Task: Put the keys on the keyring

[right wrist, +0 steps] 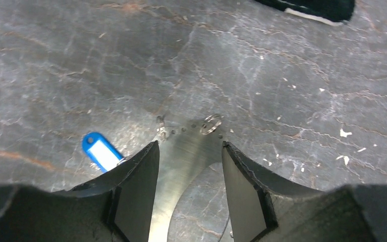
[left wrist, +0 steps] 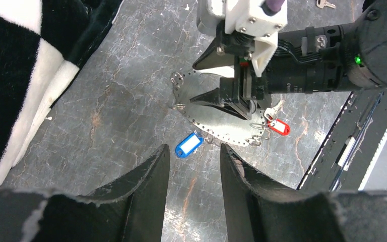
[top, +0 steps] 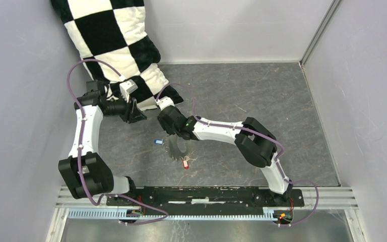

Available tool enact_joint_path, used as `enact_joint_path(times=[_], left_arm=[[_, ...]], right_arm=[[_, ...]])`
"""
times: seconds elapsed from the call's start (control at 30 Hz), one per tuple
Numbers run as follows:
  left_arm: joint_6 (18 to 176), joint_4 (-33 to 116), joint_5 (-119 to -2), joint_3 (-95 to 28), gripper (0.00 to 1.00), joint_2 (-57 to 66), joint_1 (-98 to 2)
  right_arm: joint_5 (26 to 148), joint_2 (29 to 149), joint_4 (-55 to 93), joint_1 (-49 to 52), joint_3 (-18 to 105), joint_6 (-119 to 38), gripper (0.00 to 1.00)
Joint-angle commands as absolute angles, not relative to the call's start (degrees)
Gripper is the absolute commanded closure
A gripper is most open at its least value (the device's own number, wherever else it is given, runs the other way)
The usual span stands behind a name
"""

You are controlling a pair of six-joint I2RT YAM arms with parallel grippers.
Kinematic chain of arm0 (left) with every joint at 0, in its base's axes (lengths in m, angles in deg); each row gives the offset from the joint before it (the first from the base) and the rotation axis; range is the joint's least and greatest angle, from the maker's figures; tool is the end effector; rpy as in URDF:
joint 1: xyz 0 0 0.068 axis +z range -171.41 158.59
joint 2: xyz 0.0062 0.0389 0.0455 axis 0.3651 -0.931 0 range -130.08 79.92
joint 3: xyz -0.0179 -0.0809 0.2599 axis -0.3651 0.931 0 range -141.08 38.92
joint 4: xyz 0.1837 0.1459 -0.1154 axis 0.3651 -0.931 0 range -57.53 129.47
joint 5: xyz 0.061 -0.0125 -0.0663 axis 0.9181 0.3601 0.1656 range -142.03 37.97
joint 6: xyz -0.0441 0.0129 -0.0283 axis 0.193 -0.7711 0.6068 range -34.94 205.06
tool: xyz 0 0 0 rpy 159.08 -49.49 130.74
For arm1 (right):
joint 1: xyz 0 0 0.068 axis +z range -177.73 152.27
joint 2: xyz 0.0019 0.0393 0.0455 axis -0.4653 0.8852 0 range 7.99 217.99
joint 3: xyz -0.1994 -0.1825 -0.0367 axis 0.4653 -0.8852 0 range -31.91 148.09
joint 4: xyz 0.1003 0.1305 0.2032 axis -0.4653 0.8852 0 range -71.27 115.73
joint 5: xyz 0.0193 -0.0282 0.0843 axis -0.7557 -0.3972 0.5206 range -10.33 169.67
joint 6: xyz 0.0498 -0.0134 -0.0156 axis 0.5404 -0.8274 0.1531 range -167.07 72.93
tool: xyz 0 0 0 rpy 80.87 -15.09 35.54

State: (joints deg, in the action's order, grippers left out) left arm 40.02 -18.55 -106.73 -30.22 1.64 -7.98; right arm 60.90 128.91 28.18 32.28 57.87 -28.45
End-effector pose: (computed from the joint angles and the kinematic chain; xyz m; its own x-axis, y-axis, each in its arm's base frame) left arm 0.2543 0.0309 0.3051 -0.5103 0.2985 -0.8065 0.7571 0.6007 -0.2567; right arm 0.2489 0.4085 0.1945 -0.5310 -0.3154 -0.7865 -0.5576 0.8289 0.0440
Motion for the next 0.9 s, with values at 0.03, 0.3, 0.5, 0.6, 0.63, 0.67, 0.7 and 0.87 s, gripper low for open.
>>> enact_joint_path(times=[0.03,0.3,0.5,0.6,0.63,0.67,0.7,0.87], left_arm=[[39.5,-16.9,-109.5,-30.3,0.51,2.5,-7.6],[39.1,-17.0,-110.3,-29.5,0.52,3.3,-7.6],[38.6,-17.1,-110.2,-29.6,0.52,3.8,-7.6],[38.8,-17.1,-110.6,-29.6,0.52,3.9,-7.6],[38.9,-17.1,-110.7,-29.6,0.52,3.9,-7.6],[39.0,-17.2,-110.8,-29.5,0.52,4.0,-7.6],[38.9,-17.2,-110.8,-29.4,0.52,4.0,-7.6],[38.8,-17.2,-110.8,-28.7,0.53,4.3,-7.6]], right_arm=[[52.8,130.2,26.5,32.1,58.5,-24.5,0.46],[53.5,134.0,27.4,31.9,61.2,-22.4,0.51],[54.6,135.5,27.1,31.6,61.7,-21.4,0.54],[54.3,135.9,26.9,31.5,61.7,-21.4,0.56],[54.2,136.1,26.8,31.4,61.7,-21.3,0.58],[54.3,136.1,26.6,31.4,61.7,-21.4,0.59],[54.3,136.2,26.3,31.3,61.7,-21.3,0.6],[54.1,136.6,25.5,31.2,62.2,-21.8,0.62]])
